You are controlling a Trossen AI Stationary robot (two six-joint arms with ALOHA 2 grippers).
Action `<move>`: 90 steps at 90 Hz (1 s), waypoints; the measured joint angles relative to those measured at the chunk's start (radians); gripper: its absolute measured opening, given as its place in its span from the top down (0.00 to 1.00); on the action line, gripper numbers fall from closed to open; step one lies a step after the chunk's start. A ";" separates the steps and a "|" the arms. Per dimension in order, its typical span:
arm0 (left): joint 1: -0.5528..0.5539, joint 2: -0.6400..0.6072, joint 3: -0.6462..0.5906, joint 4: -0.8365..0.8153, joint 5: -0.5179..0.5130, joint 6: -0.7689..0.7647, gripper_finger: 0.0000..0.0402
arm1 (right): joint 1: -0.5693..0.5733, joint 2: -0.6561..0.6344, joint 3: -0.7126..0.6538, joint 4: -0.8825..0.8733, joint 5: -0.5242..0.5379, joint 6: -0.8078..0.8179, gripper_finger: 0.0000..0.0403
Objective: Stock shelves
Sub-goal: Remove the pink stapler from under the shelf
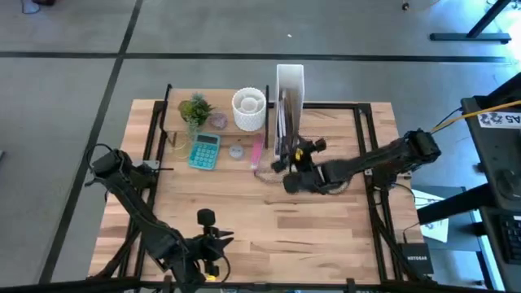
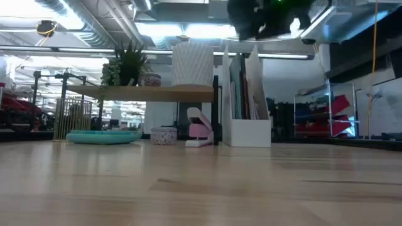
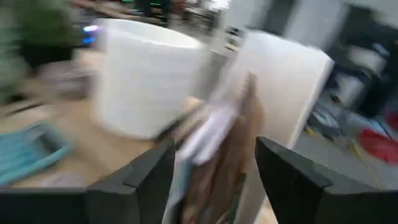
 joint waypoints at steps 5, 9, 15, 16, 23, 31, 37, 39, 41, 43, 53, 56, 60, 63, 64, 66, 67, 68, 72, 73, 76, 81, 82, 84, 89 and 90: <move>-0.001 0.000 -0.001 -0.012 0.001 -0.018 0.88 | 0.080 0.000 0.004 0.000 -0.021 -0.036 0.49; -0.003 0.000 -0.002 -0.016 0.001 -0.037 0.88 | 0.148 0.000 0.002 -0.001 -0.050 -0.044 0.49; -0.003 0.000 -0.002 -0.014 0.000 -0.076 0.88 | 0.247 0.000 -0.006 -0.002 -0.109 -0.010 0.49; -0.003 0.000 -0.002 -0.013 0.000 -0.084 0.88 | 0.263 0.000 -0.008 -0.002 -0.118 0.002 0.49; 0.000 0.000 -0.002 -0.009 -0.019 -0.171 0.88 | 0.366 0.011 -0.016 0.004 -0.174 0.112 0.49; 0.020 0.000 -0.002 -0.009 -0.080 -0.322 0.87 | 0.471 0.045 -0.029 0.002 -0.202 0.245 0.49; 0.049 0.000 -0.002 -0.012 -0.134 -0.443 0.86 | 0.535 0.091 -0.034 0.001 -0.177 0.352 0.49; 0.062 0.000 -0.002 -0.014 -0.146 -0.470 0.86 | 0.554 0.109 -0.035 0.003 -0.161 0.387 0.49; 0.075 0.000 -0.002 -0.015 -0.149 -0.480 0.85 | 0.574 0.130 -0.037 0.003 -0.139 0.425 0.49; 0.090 0.000 -0.002 -0.016 -0.148 -0.481 0.84 | 0.590 0.153 -0.037 0.002 -0.114 0.462 0.49; 0.171 0.000 -0.002 -0.015 -0.100 -0.436 0.78 | 0.642 0.278 -0.038 0.023 0.001 0.657 0.49; 0.198 0.003 -0.002 -0.011 -0.074 -0.416 0.75 | 0.650 0.314 -0.038 0.039 0.020 0.703 0.49; 0.235 0.010 -0.002 -0.002 -0.045 -0.388 0.71 | 0.657 0.362 -0.039 0.068 0.035 0.756 0.49; 0.261 0.017 -0.002 -0.003 -0.026 -0.373 0.68 | 0.658 0.395 -0.039 0.098 0.039 0.784 0.49; 0.270 0.020 -0.002 -0.004 -0.021 -0.368 0.67 | 0.658 0.405 -0.039 0.110 0.040 0.792 0.49; 0.290 0.029 -0.002 -0.002 -0.005 -0.363 0.65 | 0.658 0.424 -0.039 0.126 0.039 0.806 0.49; 0.298 0.032 -0.002 -0.001 0.003 -0.361 0.64 | 0.658 0.433 -0.039 0.133 0.037 0.815 0.49; 0.307 0.036 -0.002 -0.001 0.010 -0.359 0.63 | 0.658 0.442 -0.039 0.141 0.035 0.818 0.49; 0.342 0.053 -0.002 -0.001 0.037 -0.350 0.58 | 0.655 0.476 -0.039 0.183 0.027 0.826 0.49; 0.350 0.059 -0.002 -0.001 0.043 -0.350 0.57 | 0.655 0.483 -0.039 0.191 0.021 0.828 0.49; 0.374 0.074 -0.002 0.000 0.058 -0.349 0.53 | 0.652 0.503 -0.039 0.217 0.010 0.831 0.49; 0.414 0.098 -0.002 -0.001 0.076 -0.339 0.47 | 0.646 0.528 -0.039 0.251 -0.004 0.832 0.49; 0.422 0.103 -0.002 -0.001 0.077 -0.336 0.45 | 0.646 0.532 -0.039 0.257 -0.005 0.832 0.49; 0.436 0.113 -0.002 0.000 0.077 -0.331 0.43 | 0.646 0.538 -0.039 0.265 -0.008 0.832 0.49; 0.473 0.133 -0.002 0.000 0.072 -0.323 0.38 | 0.646 0.549 -0.039 0.287 -0.010 0.833 0.49; 0.480 0.137 -0.002 0.000 0.071 -0.323 0.37 | 0.646 0.549 -0.039 0.287 -0.010 0.833 0.49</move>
